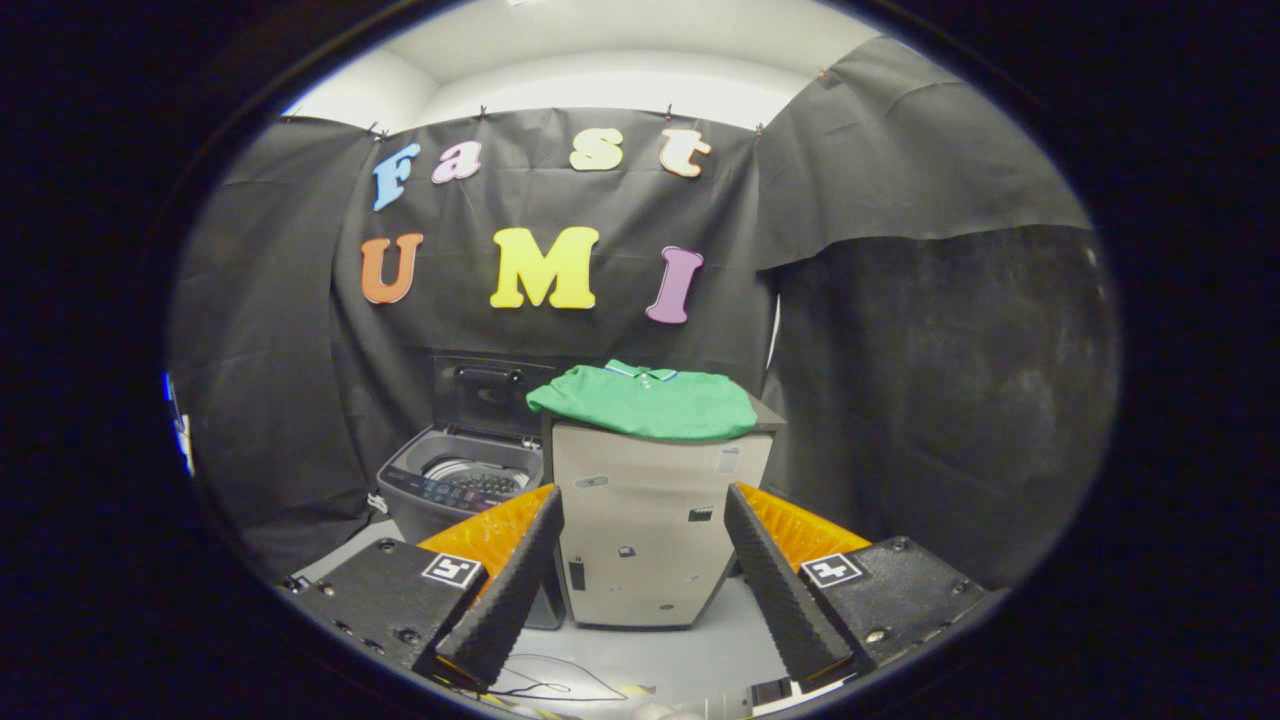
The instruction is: Put the clothes into the washing machine and then close the washing machine lid.
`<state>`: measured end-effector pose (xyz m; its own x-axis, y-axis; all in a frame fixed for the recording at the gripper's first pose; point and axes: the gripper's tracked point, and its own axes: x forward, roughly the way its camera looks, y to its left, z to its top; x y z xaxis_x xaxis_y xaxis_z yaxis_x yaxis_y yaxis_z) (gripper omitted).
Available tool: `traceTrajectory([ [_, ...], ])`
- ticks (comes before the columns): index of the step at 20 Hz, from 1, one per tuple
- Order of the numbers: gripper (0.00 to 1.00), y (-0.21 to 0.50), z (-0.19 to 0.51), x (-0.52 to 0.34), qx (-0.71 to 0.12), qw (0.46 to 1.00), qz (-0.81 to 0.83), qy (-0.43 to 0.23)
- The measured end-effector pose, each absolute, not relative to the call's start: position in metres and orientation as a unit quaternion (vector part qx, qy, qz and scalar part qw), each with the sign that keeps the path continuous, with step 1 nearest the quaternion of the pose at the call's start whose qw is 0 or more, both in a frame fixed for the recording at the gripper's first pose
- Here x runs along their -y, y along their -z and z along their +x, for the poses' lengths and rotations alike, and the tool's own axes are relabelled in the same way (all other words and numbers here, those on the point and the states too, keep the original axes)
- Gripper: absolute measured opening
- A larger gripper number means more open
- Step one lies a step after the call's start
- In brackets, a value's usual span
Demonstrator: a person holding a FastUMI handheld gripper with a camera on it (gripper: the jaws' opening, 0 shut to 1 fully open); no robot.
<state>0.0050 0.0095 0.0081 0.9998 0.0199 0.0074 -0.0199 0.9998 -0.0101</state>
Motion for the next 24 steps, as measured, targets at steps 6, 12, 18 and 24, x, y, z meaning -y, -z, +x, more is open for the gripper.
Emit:
traceTrajectory([
  [6,1.0,-0.006,0.009,-0.002,0.0,1.0,0.01,0.006],
  [12,1.0,-0.017,0.014,0.001,-0.01,1.0,0.008,0.025],
  [18,1.0,-0.08,0.041,0.001,0.004,0.999,0.019,0.046],
  [24,1.0,-0.147,0.094,0.009,0.022,0.997,0.033,0.069],
])
